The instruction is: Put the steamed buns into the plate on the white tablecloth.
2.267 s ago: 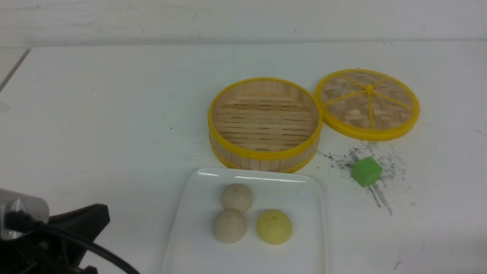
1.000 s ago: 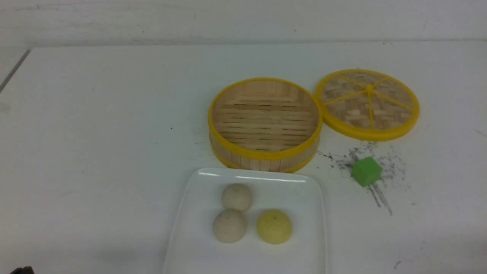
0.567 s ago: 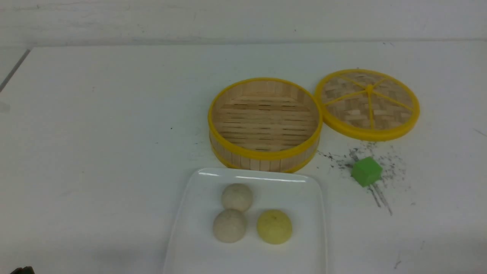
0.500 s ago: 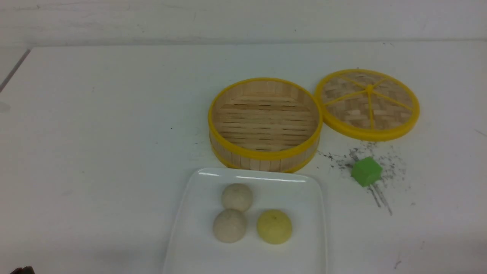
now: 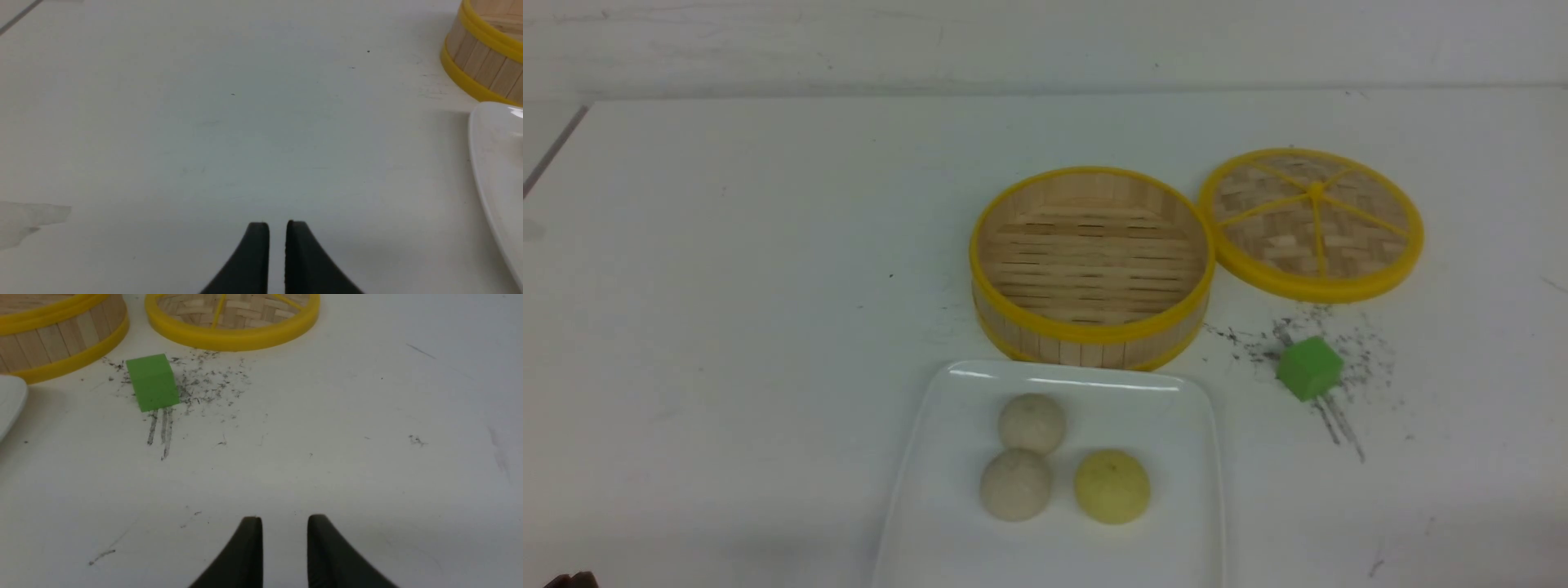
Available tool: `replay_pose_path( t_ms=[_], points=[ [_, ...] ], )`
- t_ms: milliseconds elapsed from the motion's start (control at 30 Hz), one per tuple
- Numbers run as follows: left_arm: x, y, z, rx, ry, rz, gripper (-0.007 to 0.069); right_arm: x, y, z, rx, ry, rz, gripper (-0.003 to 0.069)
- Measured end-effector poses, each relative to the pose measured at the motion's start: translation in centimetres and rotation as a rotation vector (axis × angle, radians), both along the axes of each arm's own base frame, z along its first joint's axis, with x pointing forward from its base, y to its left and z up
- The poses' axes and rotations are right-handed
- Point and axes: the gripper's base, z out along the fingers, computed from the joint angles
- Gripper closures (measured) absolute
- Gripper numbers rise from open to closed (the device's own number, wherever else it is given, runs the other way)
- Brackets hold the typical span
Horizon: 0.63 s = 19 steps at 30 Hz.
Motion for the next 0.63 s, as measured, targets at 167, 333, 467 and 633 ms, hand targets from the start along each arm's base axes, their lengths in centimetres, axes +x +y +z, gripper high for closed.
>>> replay_pose_path(
  t_ms=[167,333,467,633],
  points=[
    [0.00,0.00,0.00,0.000,0.000,0.000,0.0535,0.00,0.00,0.00,0.000,0.000,0.000,0.0464],
    [0.00,0.00,0.00,0.000,0.000,0.000,0.0535,0.00,0.00,0.00,0.000,0.000,0.000,0.0457],
    [0.00,0.00,0.00,0.000,0.000,0.000,0.0535,0.00,0.00,0.00,-0.001,0.000,0.000,0.0454],
    [0.00,0.00,0.00,0.000,0.000,0.000,0.0535,0.00,0.00,0.00,-0.001,0.000,0.000,0.0449]
  ],
)
